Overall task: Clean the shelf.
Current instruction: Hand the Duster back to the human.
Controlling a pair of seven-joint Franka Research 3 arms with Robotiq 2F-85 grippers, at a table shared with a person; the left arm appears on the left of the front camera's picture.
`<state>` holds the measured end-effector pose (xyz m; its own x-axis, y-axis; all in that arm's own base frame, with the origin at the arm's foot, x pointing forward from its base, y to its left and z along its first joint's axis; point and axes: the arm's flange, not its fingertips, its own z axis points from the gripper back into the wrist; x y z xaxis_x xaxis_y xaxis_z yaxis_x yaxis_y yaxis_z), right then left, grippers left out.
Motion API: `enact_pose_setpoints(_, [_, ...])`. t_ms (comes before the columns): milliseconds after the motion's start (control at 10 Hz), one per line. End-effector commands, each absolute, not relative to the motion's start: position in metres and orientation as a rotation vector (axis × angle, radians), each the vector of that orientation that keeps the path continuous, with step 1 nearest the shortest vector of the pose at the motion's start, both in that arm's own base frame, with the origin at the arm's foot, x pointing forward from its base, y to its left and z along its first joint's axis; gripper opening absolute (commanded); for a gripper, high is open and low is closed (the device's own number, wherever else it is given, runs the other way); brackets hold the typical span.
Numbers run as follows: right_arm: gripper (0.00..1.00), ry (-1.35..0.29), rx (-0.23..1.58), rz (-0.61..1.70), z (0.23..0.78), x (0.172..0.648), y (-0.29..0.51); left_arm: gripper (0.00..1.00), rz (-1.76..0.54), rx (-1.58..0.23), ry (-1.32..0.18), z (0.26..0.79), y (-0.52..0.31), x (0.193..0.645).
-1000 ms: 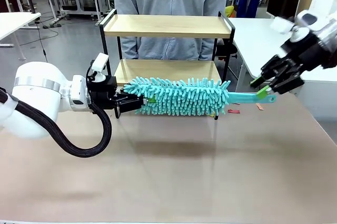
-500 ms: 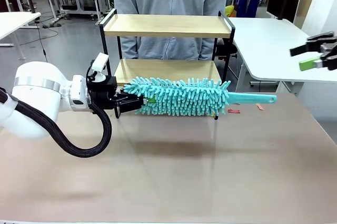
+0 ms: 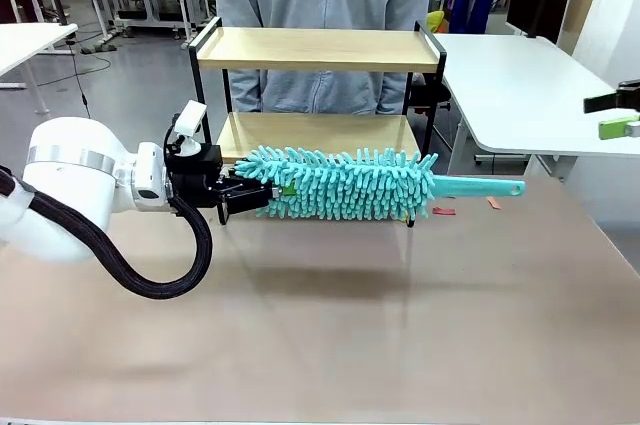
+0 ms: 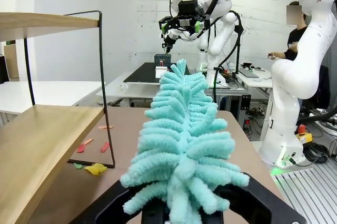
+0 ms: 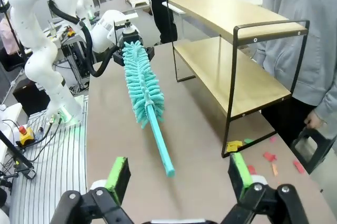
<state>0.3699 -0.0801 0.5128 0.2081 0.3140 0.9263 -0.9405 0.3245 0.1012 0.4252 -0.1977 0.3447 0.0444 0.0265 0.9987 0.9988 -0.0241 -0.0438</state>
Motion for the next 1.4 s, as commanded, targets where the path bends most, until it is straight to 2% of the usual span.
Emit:
enact_pose_setpoints(0, [1.00,-0.977,0.809,1.033,0.520,0.371,-0.076,0.00,-1.183,-1.268,-1.192,0.348,-0.198,0.425])
enact_pose_setpoints(100, [1.00,-0.977,0.809,1.033,0.520,0.371,-0.076,0.00,-1.183,-1.268,-1.192,0.348,-0.198,0.425])
enact_pose_setpoints(200, [1.00,-0.977,0.809,1.033,0.520,0.371,-0.076,0.17,-1.181,-1.267,-1.185,0.345,-0.198,0.425])
enact_pose_setpoints(600, [1.00,-0.977,0.809,1.033,0.520,0.371,-0.076,0.17,-1.002,-1.155,-1.500,0.487,-0.087,0.407])
enact_pose_setpoints(800, [1.00,-0.977,0.809,1.033,0.520,0.371,-0.076,0.17,-0.913,-1.117,-1.598,0.545,-0.047,0.388])
enact_pose_setpoints(1100, [1.00,-0.977,0.809,1.033,0.520,0.371,-0.076,0.17,-0.714,-0.905,-1.743,0.597,0.023,0.361])
enact_pose_setpoints(1300, [1.00,-0.977,0.809,1.033,0.520,0.371,-0.076,0.17,-0.569,-0.710,-1.794,0.601,0.066,0.350])
